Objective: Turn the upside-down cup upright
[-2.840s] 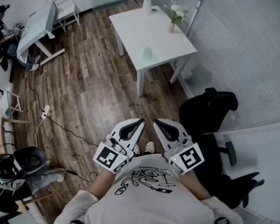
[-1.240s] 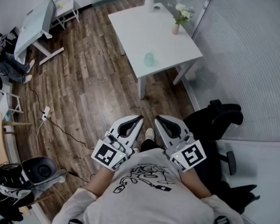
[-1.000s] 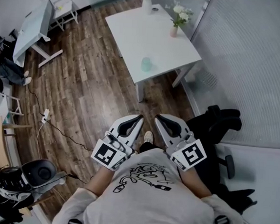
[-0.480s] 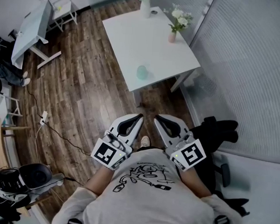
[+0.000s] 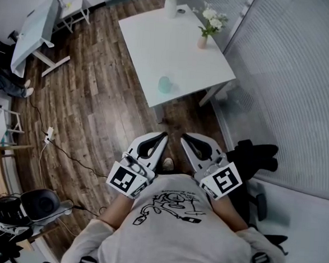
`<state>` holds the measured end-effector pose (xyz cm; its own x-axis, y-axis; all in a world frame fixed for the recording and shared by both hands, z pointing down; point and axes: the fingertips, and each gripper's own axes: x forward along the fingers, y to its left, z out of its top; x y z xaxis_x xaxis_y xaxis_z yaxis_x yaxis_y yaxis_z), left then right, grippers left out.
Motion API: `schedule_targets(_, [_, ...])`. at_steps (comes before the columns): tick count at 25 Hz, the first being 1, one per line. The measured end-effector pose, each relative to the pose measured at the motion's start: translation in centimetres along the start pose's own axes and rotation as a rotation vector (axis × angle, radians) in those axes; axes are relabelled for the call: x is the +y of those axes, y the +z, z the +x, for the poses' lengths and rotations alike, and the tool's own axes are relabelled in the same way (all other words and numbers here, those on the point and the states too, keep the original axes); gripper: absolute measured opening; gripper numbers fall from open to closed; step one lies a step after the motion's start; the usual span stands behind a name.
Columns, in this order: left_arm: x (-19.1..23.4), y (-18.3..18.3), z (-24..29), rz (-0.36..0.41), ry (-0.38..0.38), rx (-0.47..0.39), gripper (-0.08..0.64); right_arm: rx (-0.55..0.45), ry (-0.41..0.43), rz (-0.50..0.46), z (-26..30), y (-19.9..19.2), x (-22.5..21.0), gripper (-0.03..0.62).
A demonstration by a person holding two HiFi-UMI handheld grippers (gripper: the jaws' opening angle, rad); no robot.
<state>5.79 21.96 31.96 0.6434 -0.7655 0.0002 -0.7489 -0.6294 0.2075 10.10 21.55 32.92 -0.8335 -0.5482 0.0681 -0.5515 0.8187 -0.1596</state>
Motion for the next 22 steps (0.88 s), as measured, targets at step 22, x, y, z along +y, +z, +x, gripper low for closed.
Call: schedule_targets(22, [8.5,0.3,3.2,-0.023,-0.003,0.014,0.005,0.016,-0.001,0.008,8.2,0.2,-4.1,0.041])
